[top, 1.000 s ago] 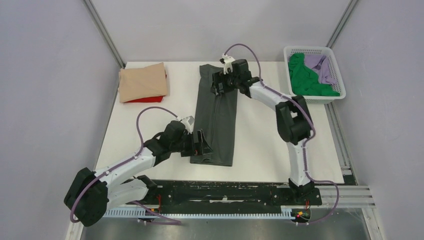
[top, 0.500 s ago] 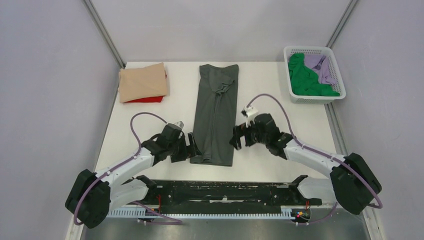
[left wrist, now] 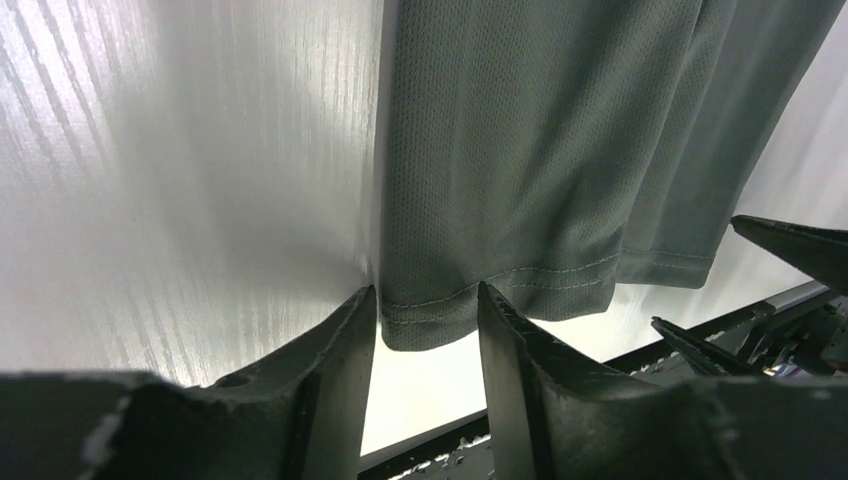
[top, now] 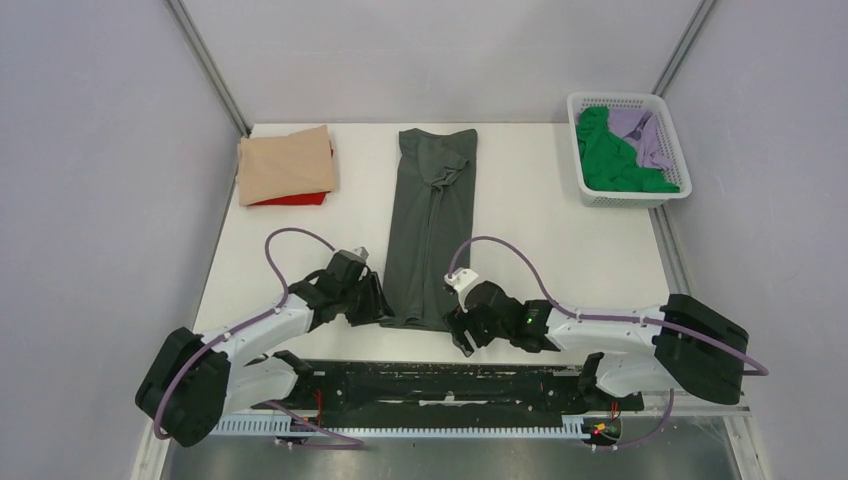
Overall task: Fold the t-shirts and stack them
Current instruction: Grab the bottom of the folded rectangular tshirt with both arms
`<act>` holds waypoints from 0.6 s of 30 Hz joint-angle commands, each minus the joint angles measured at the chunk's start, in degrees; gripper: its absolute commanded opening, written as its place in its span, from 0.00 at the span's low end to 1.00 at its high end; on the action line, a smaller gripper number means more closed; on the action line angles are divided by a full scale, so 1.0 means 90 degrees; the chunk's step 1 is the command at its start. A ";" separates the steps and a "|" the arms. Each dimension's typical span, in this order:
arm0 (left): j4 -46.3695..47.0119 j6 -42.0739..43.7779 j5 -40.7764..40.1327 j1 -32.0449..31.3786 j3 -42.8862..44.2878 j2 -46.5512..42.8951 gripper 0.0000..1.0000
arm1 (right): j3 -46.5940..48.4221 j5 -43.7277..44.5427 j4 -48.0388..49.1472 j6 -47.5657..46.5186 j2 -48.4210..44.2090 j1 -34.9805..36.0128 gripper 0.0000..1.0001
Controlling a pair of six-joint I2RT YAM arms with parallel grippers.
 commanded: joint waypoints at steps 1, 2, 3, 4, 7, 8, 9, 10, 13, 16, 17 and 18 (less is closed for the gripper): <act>0.0130 -0.0130 -0.0544 -0.0076 -0.0186 0.0331 0.48 | 0.0344 0.1177 0.0094 0.0059 0.0358 0.0352 0.74; 0.0174 -0.0121 -0.0531 -0.0114 -0.0180 0.0397 0.47 | 0.0353 0.1243 0.0145 0.0038 0.0432 0.0376 0.72; 0.0218 -0.0121 -0.0524 -0.0165 -0.0170 0.0438 0.46 | 0.0381 0.1303 0.0169 0.0030 0.0514 0.0372 0.69; 0.0253 -0.0130 -0.0523 -0.0210 -0.0161 0.0493 0.45 | 0.0416 0.1336 0.0169 0.0036 0.0591 0.0369 0.67; 0.0257 -0.0135 -0.0557 -0.0341 -0.0141 0.0554 0.37 | 0.0462 0.1287 0.0200 0.0017 0.0738 0.0391 0.58; 0.0236 -0.0140 -0.0566 -0.0365 -0.0150 0.0547 0.34 | 0.0448 0.1254 0.0207 0.0009 0.0751 0.0396 0.54; 0.0223 -0.0145 -0.0576 -0.0389 -0.0159 0.0537 0.30 | 0.0435 0.1243 0.0223 0.0009 0.0751 0.0401 0.52; 0.0214 -0.0142 -0.0581 -0.0412 -0.0178 0.0498 0.25 | 0.0408 0.1236 0.0254 0.0016 0.0741 0.0403 0.48; 0.0119 -0.0145 -0.0586 -0.0454 -0.0214 0.0351 0.02 | 0.0248 0.1068 0.0480 -0.0020 0.0670 0.0415 0.25; -0.0085 -0.0120 -0.0525 -0.0512 -0.0228 0.0053 0.02 | -0.0001 0.0724 0.0788 -0.0013 0.0561 0.0458 0.07; -0.0183 -0.0129 -0.0484 -0.0523 -0.0220 -0.0067 0.02 | -0.0077 0.0676 0.0834 0.0018 0.0504 0.0497 0.02; -0.0302 -0.0139 -0.0449 -0.0533 -0.0219 -0.0201 0.02 | -0.0158 0.0663 0.0852 0.0062 0.0437 0.0549 0.00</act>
